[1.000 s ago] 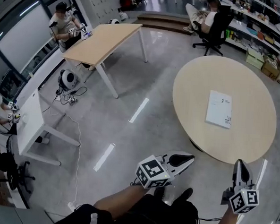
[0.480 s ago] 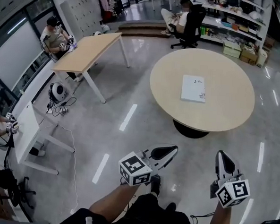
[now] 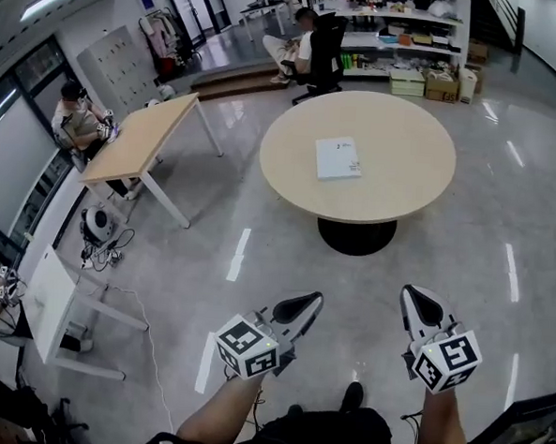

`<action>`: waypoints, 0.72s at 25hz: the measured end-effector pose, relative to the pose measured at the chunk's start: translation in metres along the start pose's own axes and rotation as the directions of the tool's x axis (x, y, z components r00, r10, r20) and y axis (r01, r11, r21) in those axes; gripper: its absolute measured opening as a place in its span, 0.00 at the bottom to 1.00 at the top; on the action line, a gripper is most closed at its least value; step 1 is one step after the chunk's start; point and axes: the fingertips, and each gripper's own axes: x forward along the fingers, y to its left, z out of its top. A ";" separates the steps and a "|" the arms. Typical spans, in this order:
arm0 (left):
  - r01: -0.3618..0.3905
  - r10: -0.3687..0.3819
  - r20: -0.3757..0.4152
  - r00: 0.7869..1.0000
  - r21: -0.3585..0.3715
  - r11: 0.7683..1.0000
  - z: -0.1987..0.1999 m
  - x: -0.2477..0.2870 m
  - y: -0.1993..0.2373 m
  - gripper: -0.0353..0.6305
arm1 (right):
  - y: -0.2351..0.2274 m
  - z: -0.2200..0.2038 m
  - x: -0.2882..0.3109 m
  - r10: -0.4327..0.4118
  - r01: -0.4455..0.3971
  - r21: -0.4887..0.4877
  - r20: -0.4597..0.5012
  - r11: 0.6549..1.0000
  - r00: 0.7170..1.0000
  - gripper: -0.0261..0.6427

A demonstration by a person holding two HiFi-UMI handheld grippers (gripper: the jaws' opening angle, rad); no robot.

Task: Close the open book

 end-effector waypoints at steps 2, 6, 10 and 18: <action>0.017 -0.017 -0.004 1.000 0.011 1.000 -0.012 -0.019 -0.006 0.04 | 0.021 -0.011 -0.005 -0.006 0.006 0.000 0.004 1.000 1.000 0.04; 0.058 -0.057 -0.006 0.998 0.034 0.998 -0.034 -0.071 -0.028 0.04 | 0.074 -0.034 -0.032 -0.036 0.036 0.004 -0.003 0.999 0.999 0.04; 0.084 -0.080 -0.089 0.993 0.034 0.996 -0.072 -0.132 -0.052 0.04 | 0.135 -0.057 -0.075 -0.083 0.084 0.047 -0.024 0.995 0.996 0.04; 0.141 -0.142 -0.051 0.989 -0.026 0.990 -0.082 -0.185 -0.115 0.04 | 0.206 -0.062 -0.150 -0.105 0.105 0.028 -0.012 0.994 0.994 0.04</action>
